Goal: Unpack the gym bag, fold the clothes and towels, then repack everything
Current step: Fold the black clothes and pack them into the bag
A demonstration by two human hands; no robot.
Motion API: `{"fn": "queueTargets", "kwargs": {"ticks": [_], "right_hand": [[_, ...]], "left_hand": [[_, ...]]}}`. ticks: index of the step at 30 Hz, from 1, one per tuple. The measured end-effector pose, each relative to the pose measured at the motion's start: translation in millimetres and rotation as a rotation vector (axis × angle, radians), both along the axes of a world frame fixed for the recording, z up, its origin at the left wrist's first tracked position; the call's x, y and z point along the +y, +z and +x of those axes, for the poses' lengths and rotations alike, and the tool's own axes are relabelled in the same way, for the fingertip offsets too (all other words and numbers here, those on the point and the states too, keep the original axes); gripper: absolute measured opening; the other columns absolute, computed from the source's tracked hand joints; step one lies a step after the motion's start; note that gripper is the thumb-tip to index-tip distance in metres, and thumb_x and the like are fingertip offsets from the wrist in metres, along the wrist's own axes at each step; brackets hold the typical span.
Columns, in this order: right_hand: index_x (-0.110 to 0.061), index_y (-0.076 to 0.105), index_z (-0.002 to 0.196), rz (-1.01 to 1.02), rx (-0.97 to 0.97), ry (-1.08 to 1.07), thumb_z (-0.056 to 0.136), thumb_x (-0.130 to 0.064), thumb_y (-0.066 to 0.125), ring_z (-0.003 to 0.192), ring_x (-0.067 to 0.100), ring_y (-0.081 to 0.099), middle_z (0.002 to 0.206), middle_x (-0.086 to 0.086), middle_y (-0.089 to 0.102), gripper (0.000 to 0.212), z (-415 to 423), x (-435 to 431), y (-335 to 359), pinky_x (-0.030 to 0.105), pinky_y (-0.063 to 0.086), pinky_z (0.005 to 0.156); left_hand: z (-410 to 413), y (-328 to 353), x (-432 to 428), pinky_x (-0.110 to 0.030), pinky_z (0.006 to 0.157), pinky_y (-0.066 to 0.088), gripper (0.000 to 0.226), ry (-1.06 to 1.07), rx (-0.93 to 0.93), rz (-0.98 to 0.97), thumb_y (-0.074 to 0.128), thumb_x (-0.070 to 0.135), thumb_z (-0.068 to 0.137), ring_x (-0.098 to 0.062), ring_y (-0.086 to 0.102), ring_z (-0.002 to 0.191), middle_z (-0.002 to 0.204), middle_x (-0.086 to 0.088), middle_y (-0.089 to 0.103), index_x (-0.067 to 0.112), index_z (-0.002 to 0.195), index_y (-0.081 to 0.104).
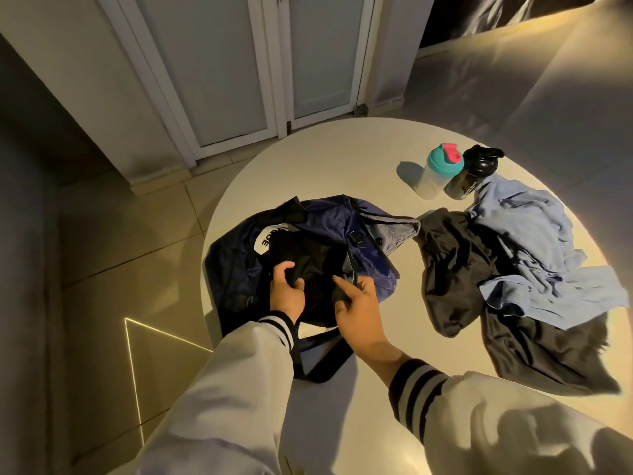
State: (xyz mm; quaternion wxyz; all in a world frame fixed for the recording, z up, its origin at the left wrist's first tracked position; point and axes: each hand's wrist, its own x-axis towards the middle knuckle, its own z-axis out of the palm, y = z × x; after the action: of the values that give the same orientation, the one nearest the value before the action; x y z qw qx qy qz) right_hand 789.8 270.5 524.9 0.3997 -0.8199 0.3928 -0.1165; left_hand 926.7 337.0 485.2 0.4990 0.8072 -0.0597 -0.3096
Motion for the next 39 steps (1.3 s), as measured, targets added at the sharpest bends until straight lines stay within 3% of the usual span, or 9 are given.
{"fn": "queueTargets", "kwargs": {"ticks": [5,10,14,16,20,22,27,34,39], "right_hand": [[-0.011,0.048,0.146,0.007,-0.013,-0.065,0.092,0.004,0.054,0.112,0.007,0.034,0.122,-0.001,0.033,0.056,-0.4,-0.1,-2.3,0.011,0.028,0.103],[-0.011,0.052,0.143,-0.062,0.037,-0.113,0.093,0.002,0.054,0.121,0.022,0.043,0.128,0.008,0.039,0.051,-2.0,6.8,-12.6,0.011,0.029,0.097],[-0.007,0.067,0.126,-0.309,0.052,-0.123,0.078,0.001,0.068,0.117,0.037,0.049,0.126,0.016,0.049,0.049,6.0,-0.3,-14.8,0.043,0.048,0.094],[-0.012,0.07,0.122,-0.429,-0.036,-0.109,0.077,-0.007,0.066,0.113,0.031,0.047,0.125,0.014,0.053,0.046,20.3,-4.3,-9.2,0.039,0.041,0.089],[-0.012,0.065,0.13,0.01,-0.295,0.018,0.092,0.003,0.052,0.104,0.013,0.056,0.113,0.004,0.06,0.043,68.4,6.3,11.5,0.02,0.044,0.096],[-0.012,0.062,0.133,0.193,-0.242,0.059,0.095,0.004,0.05,0.114,0.014,0.059,0.122,0.005,0.063,0.044,90.2,10.3,7.8,0.022,0.043,0.104],[-0.014,0.044,0.149,0.212,0.073,0.245,0.098,-0.002,0.043,0.15,0.023,0.024,0.157,0.006,0.038,0.053,131.6,2.7,-38.0,0.032,0.015,0.123],[-0.023,0.028,0.157,0.167,0.333,0.405,0.098,-0.011,0.045,0.153,0.012,0.0,0.166,-0.009,0.012,0.062,134.2,-13.2,-68.4,0.035,0.002,0.123],[-0.024,0.021,0.158,0.168,0.388,0.348,0.096,-0.016,0.049,0.154,0.015,-0.006,0.167,-0.009,0.005,0.069,141.1,-14.3,-62.0,0.04,0.002,0.122]], "left_hand": [[1.0,1.1,9.7,-0.035,0.111,0.032,0.081,-0.308,0.24,0.13,0.066,0.027,0.094,-0.025,0.038,0.143,0.158,-0.002,0.036,0.035,0.16,0.019],[3.5,-8.6,13.7,-0.041,0.114,0.039,0.089,-0.526,0.019,0.42,0.064,0.03,0.096,-0.032,0.046,0.137,0.156,-0.013,0.039,0.036,0.16,0.003],[12.5,-9.1,14.9,-0.041,0.114,0.039,0.076,-0.445,0.023,0.361,0.067,0.04,0.093,-0.034,0.046,0.137,0.155,-0.013,0.037,0.037,0.157,0.026],[23.8,-3.3,15.6,-0.044,0.108,0.046,0.055,-0.302,-0.073,0.289,0.061,0.041,0.095,-0.034,0.052,0.129,0.149,-0.012,0.044,0.036,0.147,0.045],[43.2,7.6,11.7,-0.041,0.083,0.056,0.052,-0.088,0.072,0.113,0.049,0.034,0.101,-0.029,0.061,0.115,0.132,-0.001,0.058,0.04,0.15,0.034],[51.7,6.6,11.5,-0.051,0.093,0.055,0.056,-0.011,0.205,0.027,0.05,0.034,0.099,-0.03,0.062,0.113,0.132,-0.004,0.059,0.045,0.15,0.029],[68.9,-9.3,8.2,-0.043,0.108,0.045,0.06,0.04,0.32,-0.133,0.046,0.013,0.103,-0.026,0.054,0.125,0.142,-0.006,0.051,0.035,0.156,0.028],[82.7,-16.9,8.7,-0.035,0.099,0.045,0.067,-0.103,0.065,0.0,0.043,0.011,0.104,-0.026,0.027,0.149,0.167,0.001,0.015,0.035,0.16,0.015],[84.5,-12.6,18.8,-0.036,0.126,0.002,0.07,-0.214,-0.19,0.074,0.044,0.009,0.103,-0.016,-0.003,0.155,0.169,0.002,0.001,0.025,0.162,0.011]]}}
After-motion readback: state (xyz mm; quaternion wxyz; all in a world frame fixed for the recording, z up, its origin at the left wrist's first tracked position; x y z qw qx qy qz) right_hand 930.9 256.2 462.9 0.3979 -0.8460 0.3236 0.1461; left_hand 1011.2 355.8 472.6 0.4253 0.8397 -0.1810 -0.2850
